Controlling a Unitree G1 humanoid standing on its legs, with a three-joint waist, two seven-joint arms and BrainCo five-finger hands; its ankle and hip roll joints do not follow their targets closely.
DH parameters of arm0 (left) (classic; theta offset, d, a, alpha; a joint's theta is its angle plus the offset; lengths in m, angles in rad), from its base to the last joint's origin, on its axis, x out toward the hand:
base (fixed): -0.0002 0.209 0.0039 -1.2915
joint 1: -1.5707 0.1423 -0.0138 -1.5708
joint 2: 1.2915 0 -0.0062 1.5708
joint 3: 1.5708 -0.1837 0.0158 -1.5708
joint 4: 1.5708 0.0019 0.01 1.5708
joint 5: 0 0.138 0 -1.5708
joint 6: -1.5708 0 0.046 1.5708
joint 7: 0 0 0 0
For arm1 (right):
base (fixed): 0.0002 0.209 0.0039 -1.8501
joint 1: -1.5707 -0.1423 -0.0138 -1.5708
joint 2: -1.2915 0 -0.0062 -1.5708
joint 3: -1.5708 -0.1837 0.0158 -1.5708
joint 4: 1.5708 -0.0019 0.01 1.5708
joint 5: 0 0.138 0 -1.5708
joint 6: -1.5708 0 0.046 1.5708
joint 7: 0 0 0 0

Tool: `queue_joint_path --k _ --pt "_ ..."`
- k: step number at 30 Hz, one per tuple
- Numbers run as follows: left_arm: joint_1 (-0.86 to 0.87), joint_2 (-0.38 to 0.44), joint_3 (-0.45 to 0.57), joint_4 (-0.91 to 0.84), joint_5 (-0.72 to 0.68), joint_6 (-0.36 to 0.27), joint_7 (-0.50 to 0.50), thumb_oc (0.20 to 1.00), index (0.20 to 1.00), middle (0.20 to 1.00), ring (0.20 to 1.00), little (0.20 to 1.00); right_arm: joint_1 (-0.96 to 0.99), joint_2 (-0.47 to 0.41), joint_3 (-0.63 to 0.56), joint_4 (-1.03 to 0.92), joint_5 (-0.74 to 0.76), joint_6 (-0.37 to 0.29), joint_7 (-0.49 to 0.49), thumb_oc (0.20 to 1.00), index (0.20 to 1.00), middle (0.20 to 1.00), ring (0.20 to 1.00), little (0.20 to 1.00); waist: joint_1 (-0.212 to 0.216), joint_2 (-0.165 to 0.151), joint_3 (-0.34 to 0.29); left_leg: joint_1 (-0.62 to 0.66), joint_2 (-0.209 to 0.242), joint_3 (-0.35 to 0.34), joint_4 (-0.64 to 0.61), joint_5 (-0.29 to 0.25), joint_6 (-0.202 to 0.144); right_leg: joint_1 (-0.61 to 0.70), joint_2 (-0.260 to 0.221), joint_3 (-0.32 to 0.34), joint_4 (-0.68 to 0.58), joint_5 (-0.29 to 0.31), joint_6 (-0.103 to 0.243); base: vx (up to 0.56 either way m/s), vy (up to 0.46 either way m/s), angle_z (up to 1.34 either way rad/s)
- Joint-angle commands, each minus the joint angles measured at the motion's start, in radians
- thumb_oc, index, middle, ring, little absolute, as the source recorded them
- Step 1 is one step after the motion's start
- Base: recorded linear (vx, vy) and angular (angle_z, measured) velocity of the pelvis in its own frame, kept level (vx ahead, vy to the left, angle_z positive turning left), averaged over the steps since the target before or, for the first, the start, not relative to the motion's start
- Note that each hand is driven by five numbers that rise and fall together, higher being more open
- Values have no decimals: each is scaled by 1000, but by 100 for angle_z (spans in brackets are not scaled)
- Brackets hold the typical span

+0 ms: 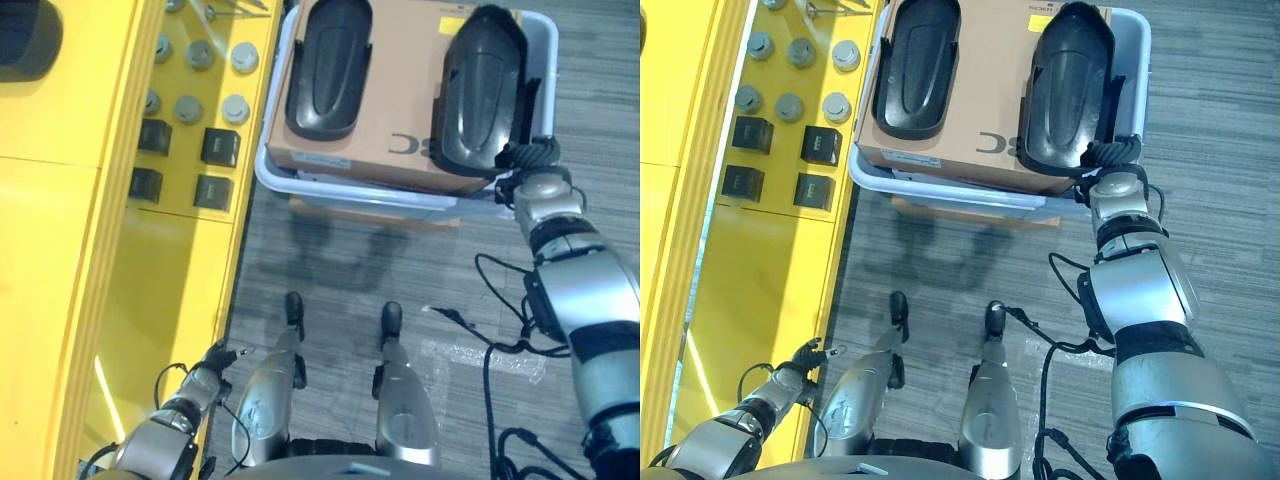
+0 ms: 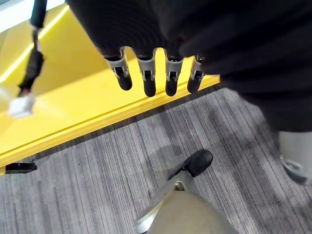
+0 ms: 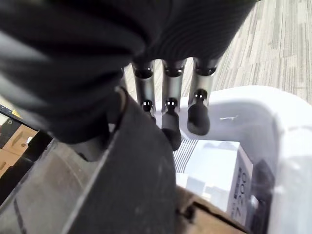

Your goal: Move parts from the plastic box to the shelf.

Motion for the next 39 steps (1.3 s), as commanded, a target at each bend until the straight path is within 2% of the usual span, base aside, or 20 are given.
queue_joint_path --k 1,3,4,5,6,7,8,11,12,13,14,15,17,18,20,24,26,28,33,39 --pt "-14 -7 -59 83 -9 10 14 1000 1000 1000 1000 1000 3 -30 39 28 20 -12 2 200 200 200 200 200 2 8 -39 70 72 -29 41 -125 -29 12 -43 62 16 -49 -32 36 -35 2" --pt "10 -8 -20 76 -28 6 6 1000 1000 1000 1000 1000 55 -26 18 -12 2 -23 3 200 200 200 200 200 0 7 -58 84 77 -19 31 -127 -30 17 -40 62 16 -49 -29 23 -21 1" --pt "18 -10 41 52 -64 8 7 1000 1000 1000 1000 1000 138 -38 -9 -94 -23 -38 8 200 200 200 200 200 -5 8 -80 100 78 -14 18 -127 -31 27 -40 56 12 -50 -30 26 -25 -4" --pt "19 -9 40 51 -64 8 7 1000 1000 1000 1000 1000 142 -38 -12 -98 -25 -37 7 200 200 200 200 200 -4 8 -81 102 78 -14 16 -126 -31 29 -40 56 11 -50 -30 52 -44 -4" --pt "37 -5 63 2 -71 10 2 1000 1000 1000 1000 1000 240 -45 -42 -236 -82 -38 7 200 200 200 200 200 -9 5 -105 119 77 -8 2 -130 -32 34 -38 50 5 -50 -31 29 -19 -6" --pt "37 -5 63 1 -71 10 2 1000 1000 1000 1000 1000 240 -45 -43 -236 -82 -38 7 200 200 200 200 200 -8 4 -106 119 77 -8 2 -130 -32 34 -38 50 5 -50 -31 61 -60 -5" --pt "58 -9 113 -118 -106 11 -8 1000 1000 1000 1000 1000 347 -76 -85 -414 -169 -35 -10 200 200 200 200 200 -16 3 -140 135 77 -3 -5 -133 -29 43 -33 43 0 -53 -33 52 -58 -8" --pt "110 2 102 -344 -119 24 -38 1000 1000 1000 1000 1000 453 -147 -134 -600 -294 -22 -18 200 200 200 200 200 -21 2 -188 159 78 -1 -5 -128 -25 66 -26 33 -4 -56 -37 38 -56 0" --pt "114 3 99 -348 -119 26 -39 1000 1000 1000 1000 1000 461 -147 -140 -605 -296 -20 -17 200 200 200 200 200 -18 2 -189 161 79 -2 -5 -129 -26 68 -26 33 -4 -56 -37 29 -46 1" --pt "136 18 84 -444 -118 33 -62 1000 1000 1000 1000 1000 503 -172 -152 -677 -346 -12 -11 200 200 200 200 200 -20 1 -203 171 78 -1 -5 -129 -24 78 -23 29 -4 -58 -39 39 -66 -5" --pt "186 77 67 -723 -149 51 -109 1000 1000 1000 1000 1000 567 -245 -197 -777 -421 -9 -22 200 200 200 200 200 -22 -2 -234 184 77 -3 -5 -125 -19 94 -21 16 -4 -57 -42 56 -105 -3" --pt "218 122 52 -893 -191 62 -138 1000 1000 1000 1000 1000 613 -289 -234 -874 -474 0 -26 200 200 200 200 200 -23 -8 -244 203 80 -1 -5 -123 -18 112 -16 13 -4 -58 -45 79 -121 12" --pt "243 176 20 -1044 -253 86 -181 1000 1000 1000 1000 1000 655 -328 -260 -917 -525 4 -35 200 200 200 200 200 -19 -23 -282 224 80 0 -5 -122 -18 135 -11 3 -4 -66 -47 60 -99 8" --pt "234 194 7 -1105 -285 96 -190 1000 1000 1000 1000 1000 675 -337 -275 -1005 -558 5 -25 200 200 200 200 200 -20 -33 -302 234 82 2 -5 -117 -18 142 -8 -1 -4 -64 -49 38 -96 -10" --pt "207 172 -22 -1150 -326 111 -214 1000 1000 1000 1000 1000 735 -354 -315 -1121 -599 1 -4 200 200 200 200 200 -22 -57 -338 258 83 5 -5 -117 -20 162 -1 -3 -4 -67 -52 35 -94 -6" --pt "148 -13 -86 -1088 -451 134 -244 1000 1000 1000 1000 1000 749 -370 -299 -1276 -663 -21 21 200 200 200 200 200 -41 -80 -404 301 91 19 -5 -127 -21 192 10 -10 -4 -83 -51 4 -79 -10" --pt "107 -71 -127 -1068 -458 140 -254 1000 1000 1000 1000 1000 726 -374 -269 -1313 -688 -28 27 200 200 200 200 200 -46 -81 -429 308 94 21 -5 -132 -22 196 10 -13 -4 -83 -51 -25 -51 -5" --pt "87 -110 -157 -1038 -471 146 -257 1000 1000 1000 1000 1000 694 -379 -232 -1313 -704 -27 23 200 200 200 200 200 -49 -81 -442 313 97 25 -5 -132 -22 200 12 -12 -4 -82 -49 -21 -35 -9" --pt "-4 -242 -254 -932 -502 174 -287 1000 1000 1000 1000 1000 519 -300 -26 -1371 -746 -44 54 200 200 200 200 200 -62 -83 -476 353 102 30 -5 -124 -17 239 16 -16 -2 -79 -46 -33 -41 -9" --pt "30 -302 -296 -948 -600 189 -320 1000 1000 1000 1000 1000 486 -248 98 -1359 -738 -71 114 200 200 200 200 200 -50 -89 -493 362 104 26 -5 -134 -17 249 20 -8 1 -75 -43 -9 -18 1"
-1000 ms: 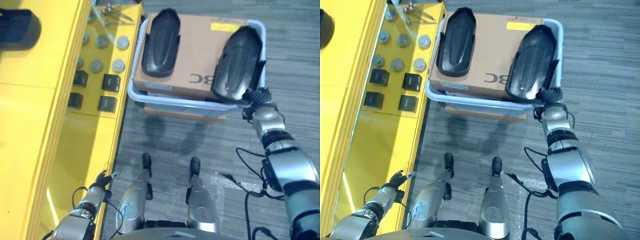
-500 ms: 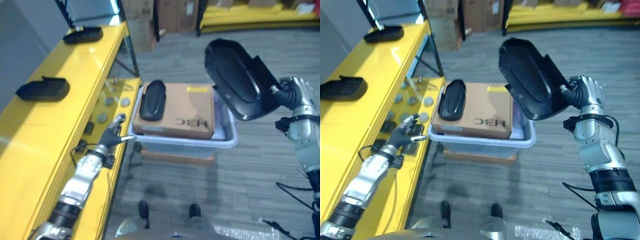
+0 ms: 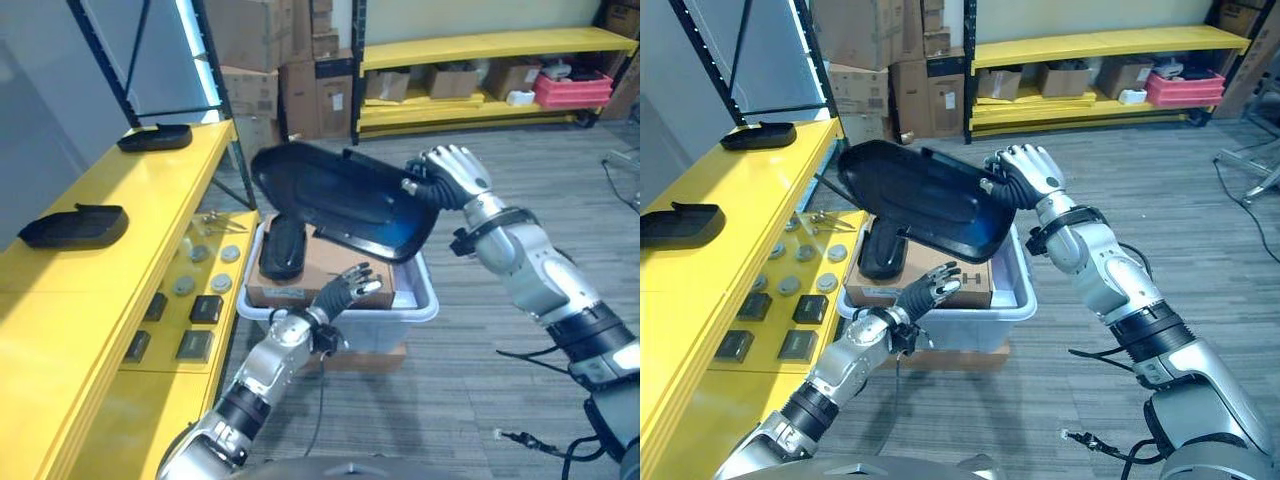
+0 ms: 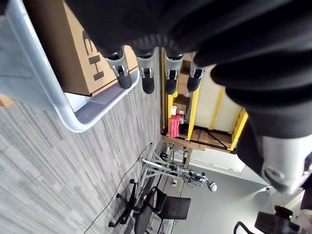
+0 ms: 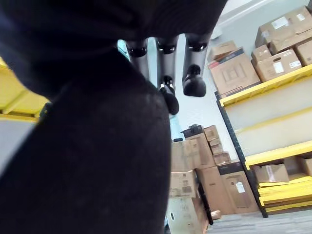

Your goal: Move parts from the plastic box to the shelf.

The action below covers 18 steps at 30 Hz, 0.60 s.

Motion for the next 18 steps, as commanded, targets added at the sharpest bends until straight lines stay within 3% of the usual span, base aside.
queue_joint_path --k 1,7,15,16,17,18 --pt "-39 -68 -55 -2 -90 -27 -25 1000 1000 1000 1000 1000 -155 -10 39 41 10 -33 18 200 200 200 200 200 32 0 -39 79 56 -15 1 -49 9 -3 -20 -29 8 14 -27 0 0 0" --pt "-18 -102 -2 -77 -174 -43 3 1000 1000 1000 1000 1000 -156 18 161 44 19 -67 83 200 200 200 200 200 40 -5 -48 77 60 -21 1 -54 3 -6 -18 -23 12 22 -24 0 0 0" --pt "-46 -110 103 -102 -162 -65 79 1000 1000 1000 1000 1000 -134 61 188 4 31 -80 111 200 200 200 200 200 42 -11 -42 71 59 -27 1 -55 3 -16 -18 -17 21 26 -25 0 0 0" --pt "-74 -120 147 -110 -139 -85 118 683 683 683 683 683 -130 82 195 -20 32 -86 118 200 200 200 200 200 40 -15 -36 69 59 -28 1 -53 4 -21 -18 -16 24 27 -26 0 0 0" --pt "-89 -107 161 -90 -99 -96 134 200 200 200 200 200 -126 97 200 -35 44 -92 121 200 200 200 200 200 38 -19 -31 68 60 -25 1 -54 4 -23 -18 -15 25 28 -25 0 0 0" --pt "-95 -110 169 -88 -89 -99 143 200 200 200 200 200 -125 105 202 -41 50 -94 122 200 200 200 200 200 37 -20 -29 69 60 -25 1 -54 4 -24 -19 -15 25 29 -25 0 0 0"
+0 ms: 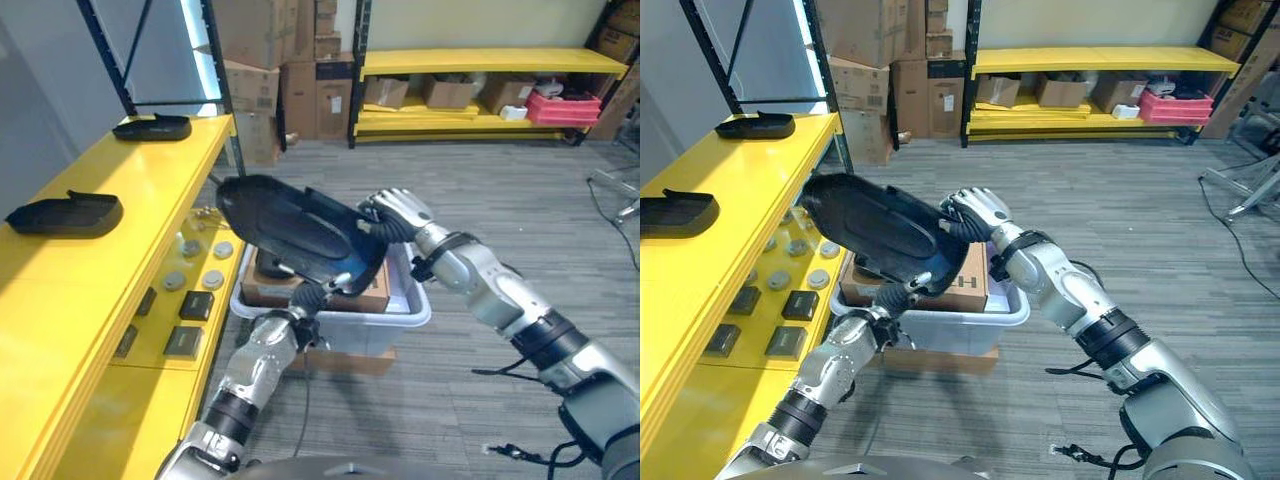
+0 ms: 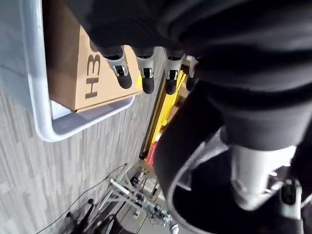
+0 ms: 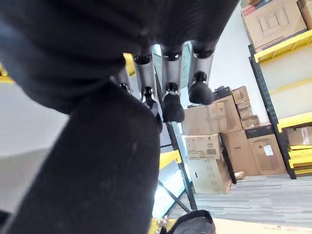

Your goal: Move parts from the plastic box to the shelf.

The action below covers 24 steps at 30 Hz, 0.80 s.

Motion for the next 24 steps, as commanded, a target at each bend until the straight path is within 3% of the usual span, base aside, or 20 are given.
queue_joint_path --k 1,12,17,22,23,24 --pt "-154 -114 -8 -39 43 -124 44 200 200 200 200 200 -113 -2 64 -69 47 -68 21 200 200 200 200 200 34 31 -17 76 59 -22 1 -53 4 -23 -21 -15 26 29 -26 0 0 0" --pt "-191 -152 36 -17 64 -158 95 200 200 200 200 200 -67 99 116 -108 104 -93 58 200 200 200 200 200 25 24 -1 76 62 -18 1 -53 6 -26 -18 -11 25 26 -25 0 0 0" --pt "-216 -164 77 -12 55 -186 129 200 200 200 200 200 48 189 126 -138 195 -97 101 200 200 200 200 200 14 22 9 75 65 -17 1 -49 7 -28 -16 -6 28 24 -24 1 0 -1" --pt "-228 -82 101 -20 151 -202 150 200 200 200 200 200 106 220 110 -152 250 -95 115 200 200 200 200 200 13 21 20 74 65 -17 1 -50 7 -31 -16 -4 31 23 -24 0 0 0" --pt "-229 -62 111 -17 173 -204 160 200 200 200 200 200 113 223 100 -152 261 -93 115 884 884 884 884 884 14 19 21 74 65 -16 1 -49 7 -31 -17 -4 30 23 -24 0 0 0" --pt "-232 11 116 -23 269 -206 171 200 200 200 200 200 143 244 63 -155 299 -82 112 1000 1000 1000 1000 1000 18 15 22 70 64 -17 1 -51 8 -35 -19 -5 30 23 -25 0 0 0"
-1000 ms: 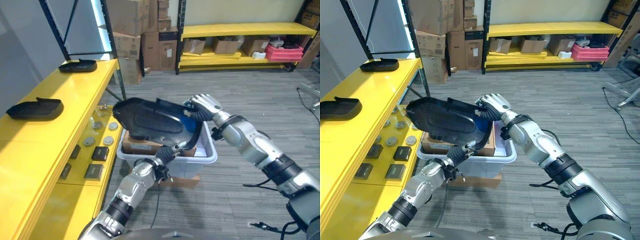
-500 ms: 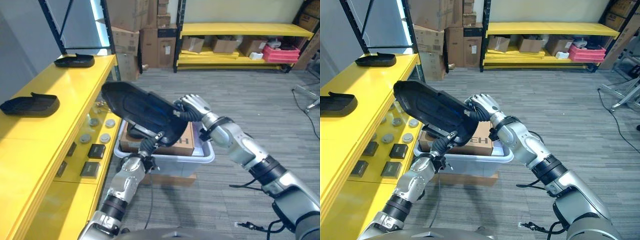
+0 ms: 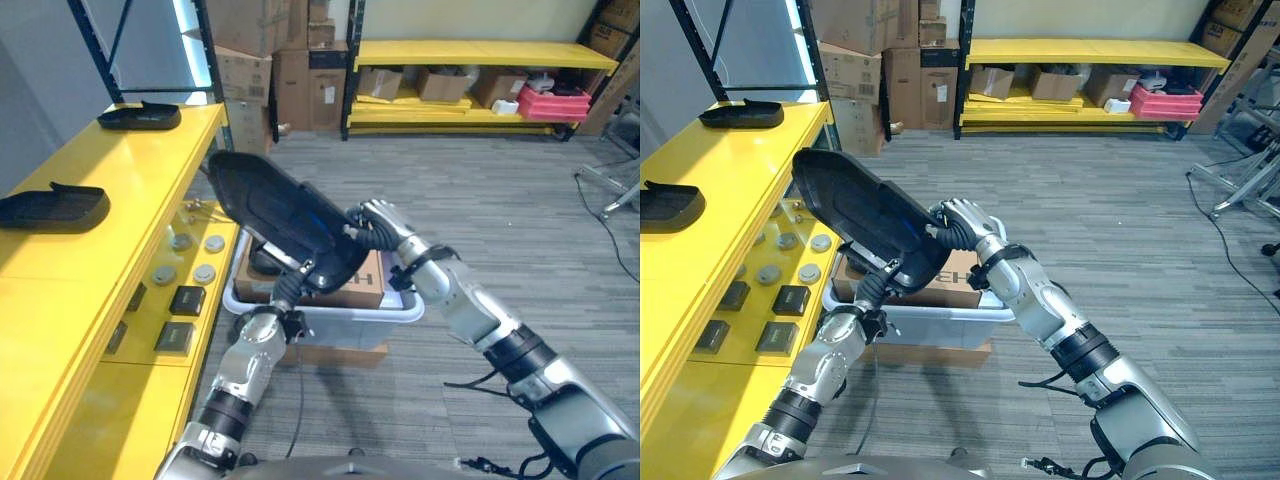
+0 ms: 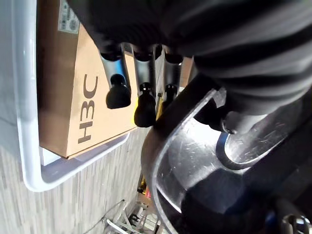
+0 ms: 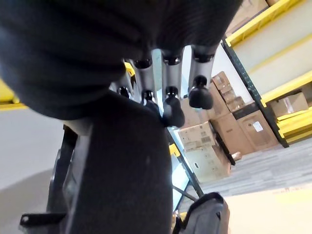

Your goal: Move parts from the plastic box to the shelf.

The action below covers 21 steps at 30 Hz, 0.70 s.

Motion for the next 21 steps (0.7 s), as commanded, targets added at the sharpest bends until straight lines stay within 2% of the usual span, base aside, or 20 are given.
queue_joint_path --k 1,2,3,4,5,6,7,11,16,21 --pt "-232 24 87 -29 180 -161 61 200 200 200 200 200 69 116 74 -154 210 -125 105 1000 1000 1000 1000 1000 26 32 15 84 62 -21 1 -52 9 -20 -21 -8 24 17 -31 0 0 0" --pt "-233 65 90 -30 234 -162 75 200 200 200 200 200 87 122 43 -153 227 -122 97 1000 1000 1000 1000 1000 27 30 17 84 61 -21 1 -53 9 -20 -21 -7 24 17 -31 0 0 0" --pt "-233 65 90 -30 234 -162 75 200 200 200 200 200 87 122 43 -153 227 -122 97 1000 1000 1000 1000 1000 27 30 17 84 61 -21 1 -53 9 -20 -21 -7 24 17 -31 0 0 0" --pt "-235 154 89 -13 339 -159 103 200 200 200 200 200 132 142 -32 -156 264 -113 84 1000 1000 1000 1000 1000 31 25 23 81 59 -22 1 -55 10 -22 -22 -8 24 17 -31 0 0 0" --pt "-238 187 88 -9 375 -158 111 200 200 200 200 200 156 155 -66 -146 280 -110 79 1000 1000 1000 1000 1000 34 24 25 81 58 -23 1 -56 10 -23 -22 -8 24 16 -31 0 0 0" --pt "-238 187 88 -9 375 -159 111 200 200 200 200 200 157 155 -66 -147 280 -110 79 1000 1000 1000 1000 1000 34 24 25 81 58 -23 1 -56 10 -22 -22 -8 24 16 -31 5 -13 3" --pt "-236 246 89 7 440 -161 127 200 200 200 200 200 224 197 -159 -126 337 -99 65 1000 1000 1000 1000 1000 37 21 25 79 57 -25 1 -59 11 -24 -24 -11 24 15 -32 0 0 0" --pt "-219 342 108 25 543 -166 157 200 200 200 200 200 341 227 -309 -104 358 -91 49 1000 1000 1000 1000 1000 38 15 27 76 56 -30 1 -56 12 -33 -21 -8 31 13 -34 -4 -29 1" --pt "-182 377 140 17 581 -166 179 200 200 200 200 200 432 237 -409 -65 343 -99 48 1000 1000 1000 1000 1000 41 18 29 77 59 -37 1 -45 12 -33 -15 -11 32 11 -35 9 -57 0" --pt "-130 378 224 -23 584 -171 204 200 200 200 200 200 506 247 -483 123 325 -106 48 1000 1000 1000 1000 1000 45 23 34 76 74 -49 8 -21 13 -21 -4 -21 21 8 -37 7 -140 2"
